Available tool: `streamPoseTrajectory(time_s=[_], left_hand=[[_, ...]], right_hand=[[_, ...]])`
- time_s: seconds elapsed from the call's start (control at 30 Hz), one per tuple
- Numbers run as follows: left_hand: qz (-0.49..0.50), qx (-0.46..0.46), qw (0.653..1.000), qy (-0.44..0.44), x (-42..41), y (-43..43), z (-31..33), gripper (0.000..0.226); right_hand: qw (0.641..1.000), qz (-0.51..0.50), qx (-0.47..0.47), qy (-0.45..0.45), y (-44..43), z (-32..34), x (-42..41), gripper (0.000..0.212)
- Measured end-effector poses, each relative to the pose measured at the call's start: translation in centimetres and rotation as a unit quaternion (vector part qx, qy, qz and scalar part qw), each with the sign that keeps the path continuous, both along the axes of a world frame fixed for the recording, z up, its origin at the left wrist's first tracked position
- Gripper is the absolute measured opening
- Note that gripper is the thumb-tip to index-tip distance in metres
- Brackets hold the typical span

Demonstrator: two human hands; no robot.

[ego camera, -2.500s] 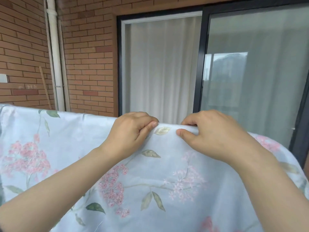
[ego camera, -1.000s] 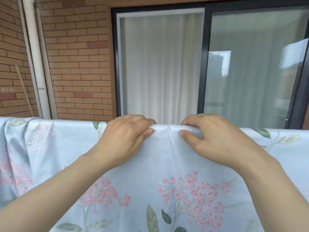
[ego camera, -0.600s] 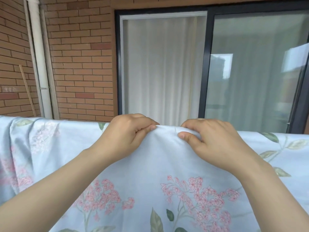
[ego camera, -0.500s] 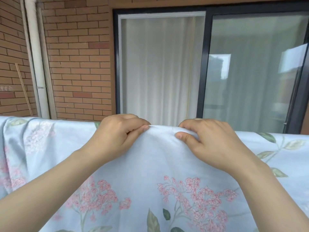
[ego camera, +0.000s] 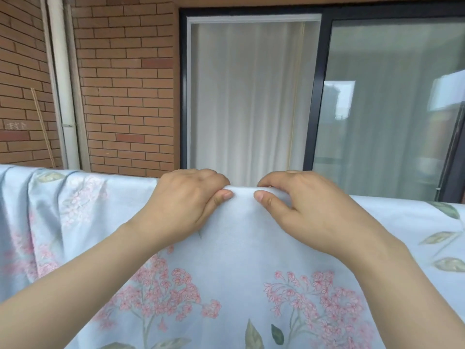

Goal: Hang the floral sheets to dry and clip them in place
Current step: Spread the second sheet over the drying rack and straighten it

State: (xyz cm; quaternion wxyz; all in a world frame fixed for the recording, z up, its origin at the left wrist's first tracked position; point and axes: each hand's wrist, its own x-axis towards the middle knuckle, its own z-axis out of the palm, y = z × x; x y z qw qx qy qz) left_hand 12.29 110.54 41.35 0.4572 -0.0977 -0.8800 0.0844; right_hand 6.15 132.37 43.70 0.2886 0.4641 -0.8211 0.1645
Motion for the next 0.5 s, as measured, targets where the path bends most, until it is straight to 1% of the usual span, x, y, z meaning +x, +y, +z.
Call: streamPoseTrajectory(time_s=[0.1,0.17,0.27,0.37,0.43,0.5], left_hand=[[-0.014,0.001,1.0,-0.012,0.4,-1.0,0.0,0.05],[-0.024,0.004,1.0,-0.012,0.9,-2.4,-0.1,0.051],[-0.032,0.002,0.999,-0.008,1.8,-5.0,-0.1,0.049],[-0.032,-0.014,0.999,0.003,2.3,-6.5,-0.2,0.043],[-0.029,-0.023,0.999,0.01,2.3,-6.7,-0.1,0.043],[-0.027,-0.029,0.999,0.012,2.2,-6.9,0.0,0.043]], right_hand=[[0.996,-0.052,0.015,0.066,-1.7,-0.8,0.3,0.032],[0.993,-0.084,0.008,0.084,-1.7,-1.1,0.1,0.035],[0.991,-0.114,-0.003,0.073,-1.4,-1.3,0.2,0.039],[0.993,-0.114,-0.015,0.04,-2.3,-1.1,1.3,0.037],[0.996,-0.083,-0.029,0.0,-4.0,-0.7,2.1,0.036],[0.999,-0.043,-0.026,-0.006,-6.6,-0.6,2.9,0.036]])
